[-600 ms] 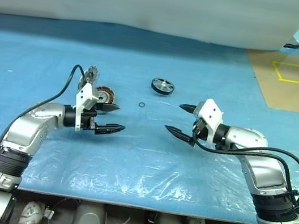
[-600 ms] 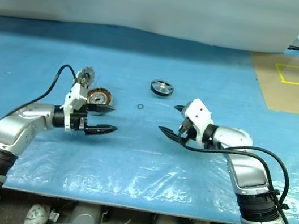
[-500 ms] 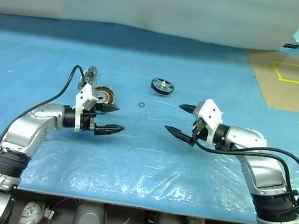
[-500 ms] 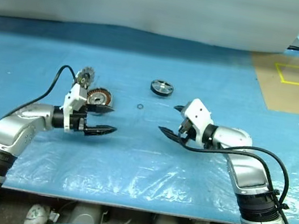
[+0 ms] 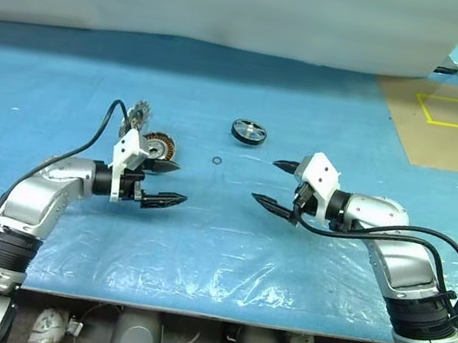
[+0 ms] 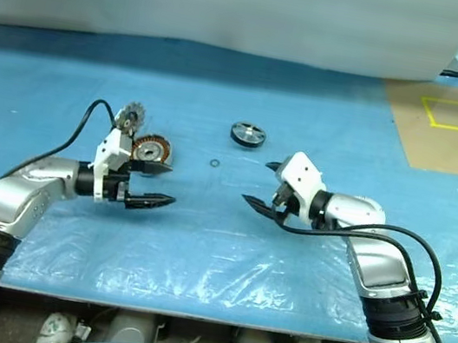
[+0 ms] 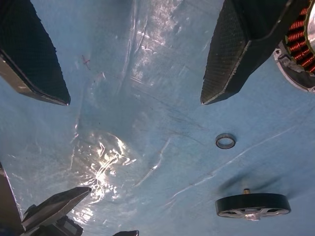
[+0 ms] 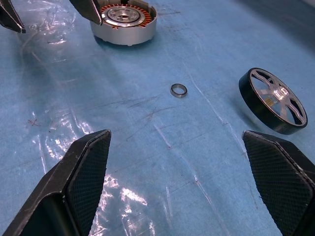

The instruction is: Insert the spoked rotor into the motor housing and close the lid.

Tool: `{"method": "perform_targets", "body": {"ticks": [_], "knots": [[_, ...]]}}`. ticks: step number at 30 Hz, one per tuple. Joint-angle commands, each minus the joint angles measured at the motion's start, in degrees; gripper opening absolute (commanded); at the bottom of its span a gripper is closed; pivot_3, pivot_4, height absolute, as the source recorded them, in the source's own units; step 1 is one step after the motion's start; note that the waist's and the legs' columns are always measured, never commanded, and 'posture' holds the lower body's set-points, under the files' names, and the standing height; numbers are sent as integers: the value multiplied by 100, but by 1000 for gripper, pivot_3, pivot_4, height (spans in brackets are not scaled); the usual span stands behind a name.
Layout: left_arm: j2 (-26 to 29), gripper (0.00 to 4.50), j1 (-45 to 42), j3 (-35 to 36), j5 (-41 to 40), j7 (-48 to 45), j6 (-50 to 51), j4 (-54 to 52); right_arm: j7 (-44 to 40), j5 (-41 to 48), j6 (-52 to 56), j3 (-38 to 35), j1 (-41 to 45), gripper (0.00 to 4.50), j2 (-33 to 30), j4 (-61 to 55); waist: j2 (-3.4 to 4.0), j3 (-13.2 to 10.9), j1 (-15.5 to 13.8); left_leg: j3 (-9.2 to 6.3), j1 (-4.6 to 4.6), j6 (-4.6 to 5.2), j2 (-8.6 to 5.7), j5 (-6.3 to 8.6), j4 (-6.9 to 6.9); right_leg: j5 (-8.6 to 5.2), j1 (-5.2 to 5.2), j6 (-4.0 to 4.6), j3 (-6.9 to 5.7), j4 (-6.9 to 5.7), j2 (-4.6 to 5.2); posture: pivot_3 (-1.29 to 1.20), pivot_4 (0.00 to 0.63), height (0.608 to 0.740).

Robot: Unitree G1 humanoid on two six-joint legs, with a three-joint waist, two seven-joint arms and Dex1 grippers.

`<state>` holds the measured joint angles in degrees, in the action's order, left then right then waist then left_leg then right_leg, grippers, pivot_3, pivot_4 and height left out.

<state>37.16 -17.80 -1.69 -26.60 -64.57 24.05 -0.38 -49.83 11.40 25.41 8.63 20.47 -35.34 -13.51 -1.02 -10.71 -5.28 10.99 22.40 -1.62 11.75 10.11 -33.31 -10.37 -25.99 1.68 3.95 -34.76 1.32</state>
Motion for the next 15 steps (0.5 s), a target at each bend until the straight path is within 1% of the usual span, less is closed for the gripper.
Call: {"method": "perform_targets", "body": {"ticks": [1, 5, 15], "knots": [[137, 4463, -64, 118, -22, -13, 80, -158, -1, -1, -139, -44, 37, 4500, -9, -81, 0, 0, 0, 0, 0, 0, 0, 0, 0, 0, 0, 0, 0, 0, 0, 0, 150, 740], [229, 4463, -62, 77, 55, -9, 102, -184, 19, -22, -138, -26, 32, 4500, 17, -74, 0, 0, 0, 0, 0, 0, 0, 0, 0, -1, 0, -1, 0, 0, 0, 0, 150, 740], [230, 4463, -95, 114, 37, -69, 21, -202, 49, -54, -145, 7, -1, 4500, 79, -73, 0, 0, 0, 0, 0, 0, 0, 0, 0, 2, 0, 3, 0, 0, 0, 0, 150, 740]]}}
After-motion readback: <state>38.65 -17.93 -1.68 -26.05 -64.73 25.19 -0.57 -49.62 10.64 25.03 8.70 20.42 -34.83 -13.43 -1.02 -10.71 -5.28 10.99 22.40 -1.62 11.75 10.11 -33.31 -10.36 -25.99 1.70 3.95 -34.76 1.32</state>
